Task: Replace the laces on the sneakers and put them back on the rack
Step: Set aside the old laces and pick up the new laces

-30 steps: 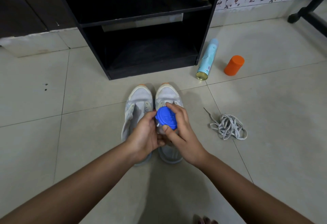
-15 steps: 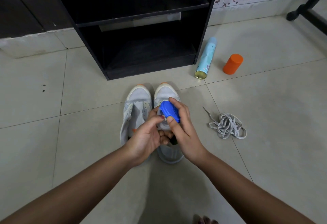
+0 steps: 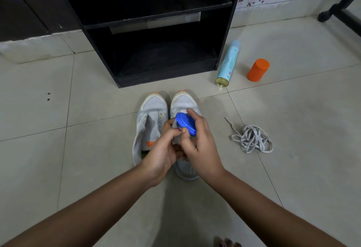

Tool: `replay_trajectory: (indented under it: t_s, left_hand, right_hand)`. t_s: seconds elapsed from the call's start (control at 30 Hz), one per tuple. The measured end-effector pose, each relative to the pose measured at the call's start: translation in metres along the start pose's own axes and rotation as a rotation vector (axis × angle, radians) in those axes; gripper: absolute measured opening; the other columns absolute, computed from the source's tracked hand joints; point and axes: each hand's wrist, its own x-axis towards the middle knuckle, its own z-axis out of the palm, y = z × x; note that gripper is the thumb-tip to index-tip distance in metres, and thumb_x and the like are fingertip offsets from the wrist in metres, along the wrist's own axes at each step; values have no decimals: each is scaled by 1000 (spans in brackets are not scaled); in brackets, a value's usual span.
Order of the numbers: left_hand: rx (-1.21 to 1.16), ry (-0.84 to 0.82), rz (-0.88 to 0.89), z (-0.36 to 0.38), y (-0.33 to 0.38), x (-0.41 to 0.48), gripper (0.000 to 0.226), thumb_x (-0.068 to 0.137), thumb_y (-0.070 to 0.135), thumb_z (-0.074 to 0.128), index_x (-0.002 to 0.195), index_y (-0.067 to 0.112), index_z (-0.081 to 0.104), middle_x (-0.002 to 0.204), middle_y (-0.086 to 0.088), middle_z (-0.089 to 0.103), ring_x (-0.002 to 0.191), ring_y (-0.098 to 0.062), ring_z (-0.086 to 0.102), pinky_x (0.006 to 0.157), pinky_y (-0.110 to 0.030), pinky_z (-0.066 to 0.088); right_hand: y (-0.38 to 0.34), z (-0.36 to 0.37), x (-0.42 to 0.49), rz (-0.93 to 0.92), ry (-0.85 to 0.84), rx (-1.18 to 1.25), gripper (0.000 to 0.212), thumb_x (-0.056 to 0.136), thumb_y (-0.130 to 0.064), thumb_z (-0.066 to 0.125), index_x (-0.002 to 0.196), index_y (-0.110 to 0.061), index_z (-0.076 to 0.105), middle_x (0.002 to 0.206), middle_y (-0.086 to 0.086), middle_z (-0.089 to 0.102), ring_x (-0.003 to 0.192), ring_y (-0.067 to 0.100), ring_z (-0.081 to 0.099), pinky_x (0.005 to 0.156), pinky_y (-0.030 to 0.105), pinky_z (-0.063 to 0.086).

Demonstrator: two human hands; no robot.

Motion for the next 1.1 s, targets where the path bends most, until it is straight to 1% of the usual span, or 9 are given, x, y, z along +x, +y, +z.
replay_trajectory:
  t_s: [0.13,0.3,0.4,0.57,0.73,0.8,0.9,1.03,1.1]
  left_hand:
    - [38,38,34,0,3,-1,29,97,16,33,121,19,48,75,4,63,59,-7,59,47,-19,43]
    - [75,167,47,2,3,-1,31,77,37,42,101,23,57,66,3,57,58,-9,50,50,-25,33]
    - [125,185,8,-2,3,-1,43,77,38,39,113,24,58,81,-3,64,75,-16,56,57,-28,34]
    - [109,165,17,-4,11,-2,47,81,40,36,119,26,59,106,-10,62,98,-25,54,81,-40,37]
    - [29,158,-2,-1,13,-4,40,101,40,36,128,18,55,122,-3,66,114,-11,62,95,-26,46]
    - [69,240,42,1,9,-2,35,100,35,45,128,16,54,123,-7,65,111,-14,63,95,-31,48]
    - [237,273,122,-3,7,2,40,92,43,56,123,18,59,125,-15,58,100,-13,64,84,-31,51]
    - [380,223,210,0,10,2,42,91,28,60,132,22,53,120,-4,49,106,7,56,90,-11,44]
    - [364,318,266,7,11,3,42,88,47,61,117,17,60,111,-4,60,103,-5,61,89,-18,47]
  right_hand:
    - [-1,2,-1,-33,-7,72,64,87,-46,40,143,-16,36,136,-6,40,130,3,39,110,30,35]
    - [3,7,-8,-69,-58,40,61,90,-43,37,145,-15,33,139,-8,36,134,4,34,112,27,30]
    - [5,7,-5,-45,-97,-16,64,89,-48,35,147,-20,31,142,-7,32,134,-1,30,111,20,27]
    - [4,10,-5,-117,-101,-212,63,92,-47,30,149,-21,27,148,0,25,137,11,29,113,32,30]
    - [1,10,-3,-305,-50,-365,60,90,-33,40,145,-11,35,146,7,31,137,12,29,114,23,25]
    - [-2,10,-1,-186,-115,-61,58,86,-30,46,143,-22,36,146,1,33,137,4,29,113,17,24]
    - [-8,2,15,210,-20,395,29,88,-44,44,115,-39,54,130,0,54,121,10,52,106,33,41]
    - [-13,-6,29,360,34,255,69,100,-54,22,86,-5,69,77,5,69,69,6,64,71,24,49]
    - [-15,7,26,264,150,222,76,97,-61,20,87,0,65,77,10,68,74,11,65,72,28,50]
